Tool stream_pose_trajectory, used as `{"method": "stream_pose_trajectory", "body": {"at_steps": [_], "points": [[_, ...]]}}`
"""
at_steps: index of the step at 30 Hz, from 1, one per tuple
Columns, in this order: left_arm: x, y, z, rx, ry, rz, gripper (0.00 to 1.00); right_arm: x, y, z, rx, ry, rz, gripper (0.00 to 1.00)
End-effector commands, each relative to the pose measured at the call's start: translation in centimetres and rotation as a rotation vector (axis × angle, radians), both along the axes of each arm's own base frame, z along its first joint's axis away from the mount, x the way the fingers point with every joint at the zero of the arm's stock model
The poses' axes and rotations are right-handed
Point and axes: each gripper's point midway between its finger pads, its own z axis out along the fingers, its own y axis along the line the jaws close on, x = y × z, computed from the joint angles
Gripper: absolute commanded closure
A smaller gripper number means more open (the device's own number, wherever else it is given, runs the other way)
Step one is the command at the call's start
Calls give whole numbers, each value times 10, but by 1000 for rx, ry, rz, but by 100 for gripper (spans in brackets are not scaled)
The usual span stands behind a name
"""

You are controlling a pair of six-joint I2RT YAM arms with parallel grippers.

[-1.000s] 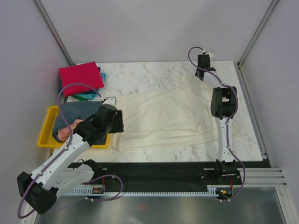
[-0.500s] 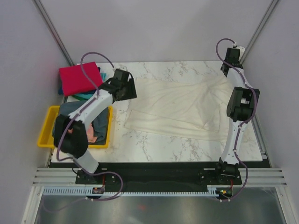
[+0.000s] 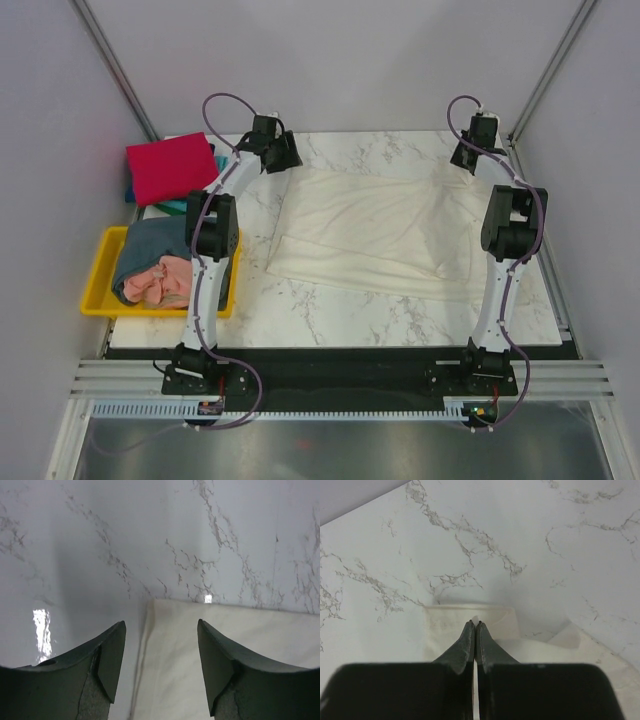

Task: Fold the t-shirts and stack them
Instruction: Fold the tshirt

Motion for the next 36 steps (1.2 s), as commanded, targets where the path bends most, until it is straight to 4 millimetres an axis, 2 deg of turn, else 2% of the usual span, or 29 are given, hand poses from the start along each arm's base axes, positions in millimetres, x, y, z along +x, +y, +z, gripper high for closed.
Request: {"method": "stream_pose_trajectory", "body": {"at_steps": [1, 2, 5, 12, 17, 20, 21, 22, 25, 28, 29, 31, 32, 33, 34, 35, 36], "points": [[21, -11, 11, -58, -63, -56, 33, 7, 7, 42, 36, -105, 18, 100], [21, -12, -4, -63, -40, -54, 33, 6, 8, 41, 40, -106, 19, 100], [23, -13, -11, -95, -22, -34, 35, 3, 10, 38, 53, -111, 19, 100], [10, -22, -30, -138, 27, -84, 50, 4, 10, 31, 63, -110, 11, 100], [1, -24, -34, -157, 50, -102, 51, 5, 7, 31, 67, -109, 0, 100], [-2, -29, -37, -179, 62, -118, 65, 5, 8, 36, 71, -116, -1, 100], [-3, -30, -38, -184, 66, -120, 85, 5, 7, 38, 69, -121, -2, 100], [-2, -30, -36, -185, 60, -120, 95, 5, 8, 41, 71, -125, 0, 100], [1, -29, -27, -181, 40, -114, 98, 7, 10, 52, 80, -140, 8, 100], [5, -26, 5, -174, -15, -110, 98, 8, 12, 67, 87, -163, 21, 100], [6, -24, 22, -169, -43, -106, 98, 8, 13, 80, 86, -184, 25, 100], [7, -18, 44, -152, -80, -86, 98, 7, 20, 103, 103, -222, 55, 100], [4, -14, 47, -145, -80, -76, 98, 5, 22, 110, 120, -232, 53, 100], [4, -10, 70, -144, -115, -65, 98, 4, 23, 118, 130, -245, 58, 100], [3, -5, 76, -136, -122, -46, 98, 2, 28, 121, 148, -249, 76, 100], [-2, -2, 79, -132, -118, -37, 98, -2, 30, 137, 154, -275, 83, 100], [-5, 2, 95, -133, -138, -29, 98, -6, 32, 139, 165, -273, 86, 100]]}}
